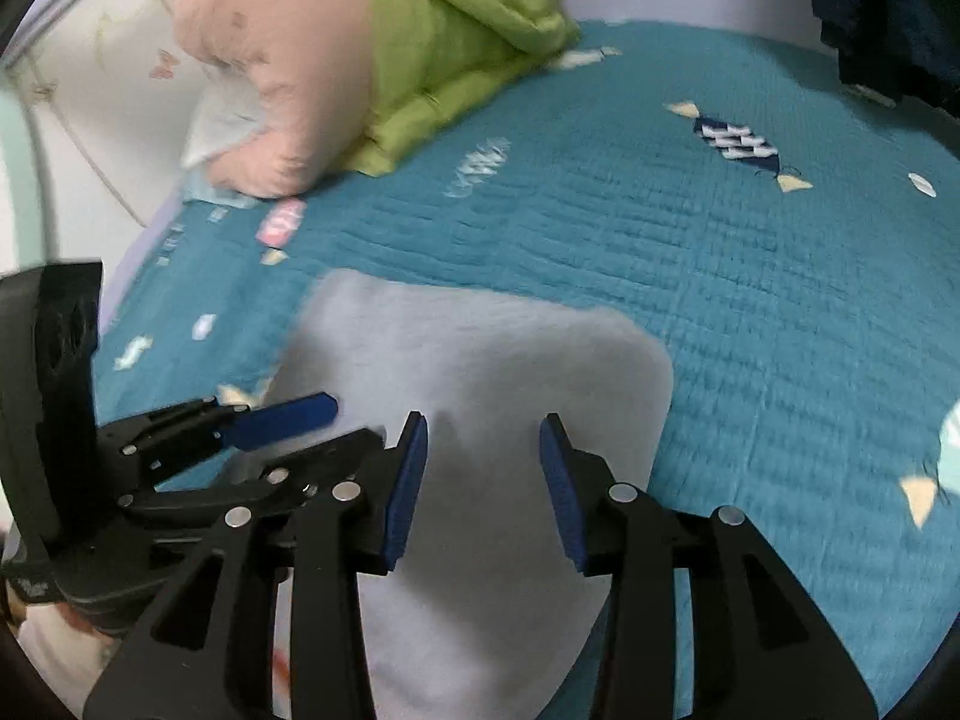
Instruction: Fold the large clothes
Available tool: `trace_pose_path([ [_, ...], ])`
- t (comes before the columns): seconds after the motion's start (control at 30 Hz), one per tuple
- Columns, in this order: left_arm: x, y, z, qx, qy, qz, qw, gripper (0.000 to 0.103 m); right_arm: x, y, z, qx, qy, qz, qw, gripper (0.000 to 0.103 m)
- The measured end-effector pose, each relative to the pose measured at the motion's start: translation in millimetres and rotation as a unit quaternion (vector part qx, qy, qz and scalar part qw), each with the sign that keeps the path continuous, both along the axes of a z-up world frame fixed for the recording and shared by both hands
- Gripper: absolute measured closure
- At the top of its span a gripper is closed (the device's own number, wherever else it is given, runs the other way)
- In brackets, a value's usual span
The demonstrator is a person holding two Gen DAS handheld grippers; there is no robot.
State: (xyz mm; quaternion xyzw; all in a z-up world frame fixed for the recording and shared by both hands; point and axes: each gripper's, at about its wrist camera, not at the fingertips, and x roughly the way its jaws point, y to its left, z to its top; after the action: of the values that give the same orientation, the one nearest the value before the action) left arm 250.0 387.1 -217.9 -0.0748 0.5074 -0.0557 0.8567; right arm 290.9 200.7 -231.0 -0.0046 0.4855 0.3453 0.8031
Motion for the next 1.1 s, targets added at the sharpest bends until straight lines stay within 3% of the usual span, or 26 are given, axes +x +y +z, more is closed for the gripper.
trace_pose_path([
  [0.1,4.2,10.2,-4.6,-0.009,-0.005,0.007,0.9999,0.054,-0.1,-13.5,-0.7,0.009,-0.010,0.020,1.000,0.066],
  [0.17,-3.1,21.3,-5.2,0.041,-0.005,0.031,0.9987,0.054,-5.5,-24.8,-2.1,-0.016,-0.023,0.013,1.000,0.066],
  [0.2,-6.0,27.4,-6.4,0.046,-0.004,0.035,0.9983,0.054,-6.6,-32.4,-6.8,-0.043,-0.024,0.001,0.999,0.063],
  [0.23,-10.9,36.1,-7.6,0.054,0.003,0.048,0.9974,0.054,-8.2,-37.6,-10.0,-0.047,-0.018,-0.005,0.999,0.053],
  [0.33,-29.6,43.4,-0.1,0.060,0.011,0.063,0.9961,0.055,-14.9,-70.1,-15.8,-0.038,0.010,-0.036,0.999,0.051],
  [0.37,-37.7,38.7,7.3,0.079,0.008,0.067,0.9946,0.055,-19.5,-81.1,-15.3,-0.045,0.012,-0.050,0.998,0.051],
  [0.43,-50.7,29.7,20.5,0.094,0.002,0.077,0.9925,0.044,-29.9,-100.1,-11.4,-0.042,0.013,-0.068,0.997,0.048],
  [0.47,-58.7,23.7,28.2,0.090,0.001,0.087,0.9921,0.028,-36.9,-112.1,-6.8,-0.036,0.013,-0.079,0.996,0.045],
  [0.5,-66.0,16.9,34.9,0.086,-0.001,0.093,0.9919,0.021,-44.8,-124.5,-0.6,-0.028,0.010,-0.093,0.995,0.036],
  [0.63,-96.7,-30.7,61.3,0.081,-0.014,0.088,0.9927,0.013,-73.3,-164.6,24.4,-0.014,-0.013,-0.136,0.991,0.014],
  [0.8,-131.3,-102.9,90.7,0.073,-0.044,0.087,0.9926,0.012,-115.2,-219.1,62.5,-0.024,-0.086,-0.192,0.977,0.011],
  [1.0,-173.9,-195.3,129.5,0.119,-0.086,0.120,0.9818,0.012,-151.0,-282.8,100.0,-0.012,-0.118,-0.199,0.973,0.010],
  [1.1,-194.1,-235.7,149.3,0.110,-0.104,0.126,0.9805,0.011,-166.7,-311.9,119.1,-0.009,-0.138,-0.204,0.969,0.010],
])
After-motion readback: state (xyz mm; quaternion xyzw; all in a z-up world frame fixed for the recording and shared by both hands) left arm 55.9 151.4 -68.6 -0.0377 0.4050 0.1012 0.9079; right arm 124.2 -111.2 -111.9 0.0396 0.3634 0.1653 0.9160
